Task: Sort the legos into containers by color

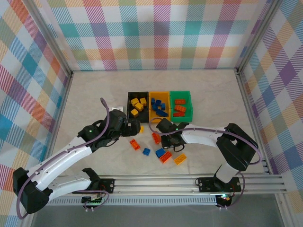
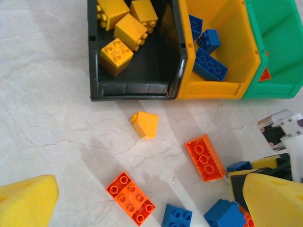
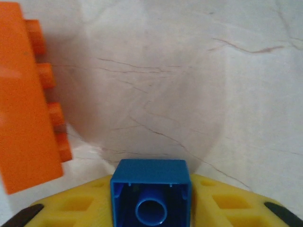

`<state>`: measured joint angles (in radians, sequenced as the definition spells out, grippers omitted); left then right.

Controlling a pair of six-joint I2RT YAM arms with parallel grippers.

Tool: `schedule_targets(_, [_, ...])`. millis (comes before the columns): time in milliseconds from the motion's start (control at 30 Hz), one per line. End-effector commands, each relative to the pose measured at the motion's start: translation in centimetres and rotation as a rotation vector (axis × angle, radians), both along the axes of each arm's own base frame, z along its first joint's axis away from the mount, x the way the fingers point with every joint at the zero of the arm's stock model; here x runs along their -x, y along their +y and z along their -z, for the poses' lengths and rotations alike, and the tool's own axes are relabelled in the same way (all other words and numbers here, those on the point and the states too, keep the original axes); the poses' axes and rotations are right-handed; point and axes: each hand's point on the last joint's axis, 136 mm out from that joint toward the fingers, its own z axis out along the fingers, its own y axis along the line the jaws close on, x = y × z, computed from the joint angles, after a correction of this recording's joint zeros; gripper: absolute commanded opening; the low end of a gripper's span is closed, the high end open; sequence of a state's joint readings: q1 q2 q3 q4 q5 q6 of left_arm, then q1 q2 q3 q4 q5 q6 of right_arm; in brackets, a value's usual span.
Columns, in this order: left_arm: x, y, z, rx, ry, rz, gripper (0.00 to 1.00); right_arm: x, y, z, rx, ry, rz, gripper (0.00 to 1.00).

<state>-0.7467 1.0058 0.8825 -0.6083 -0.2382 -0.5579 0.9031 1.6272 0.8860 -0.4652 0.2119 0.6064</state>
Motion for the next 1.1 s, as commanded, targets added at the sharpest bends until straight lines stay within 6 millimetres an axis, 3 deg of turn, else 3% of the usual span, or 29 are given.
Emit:
schedule_targets(0, [0.5,0.8,0.0,-0.011,-0.007,-0.019,1.00,-0.3,-1.0,-1.2,0.027,-0.043,0.030,0.37])
schedule_targets(233, [1.3,2.6,-1.4,0.049,-0.090,-0.071,1.00,-2.3,0.7,-7.4,-0.076,-0.178,-0.019,0.34])
schedule_targets(433, [1.9,3.0,-1.0,0.097,-0.095,-0.089,1.00,-7.1,3.6,-10.8,-0.163,-0.227,-0.012,0.34])
schedule_targets(600, [2.2,2.3,-0.5,0.119,-0.071,-0.059,1.00,-12.4,5.7,-11.1,-0.169,-0.247,0.037,0.35])
schedule_targets(833, [3.2,1.9,1.0,0.127,-0.013,-0.022,1.00,-17.9,5.9,-10.2,-0.154,-0.239,0.142,0.37])
schedule_targets(933, [3.5,1.2,1.7,0.121,0.013,0.023,0.99,-19.2,6.3,-10.3,-0.154,-0.242,0.145,0.45])
schedule_targets(1067, [3.8,0.1,3.1,0.109,0.057,0.078,0.95,-20.0,6.7,-10.6,-0.158,-0.248,0.141,0.66])
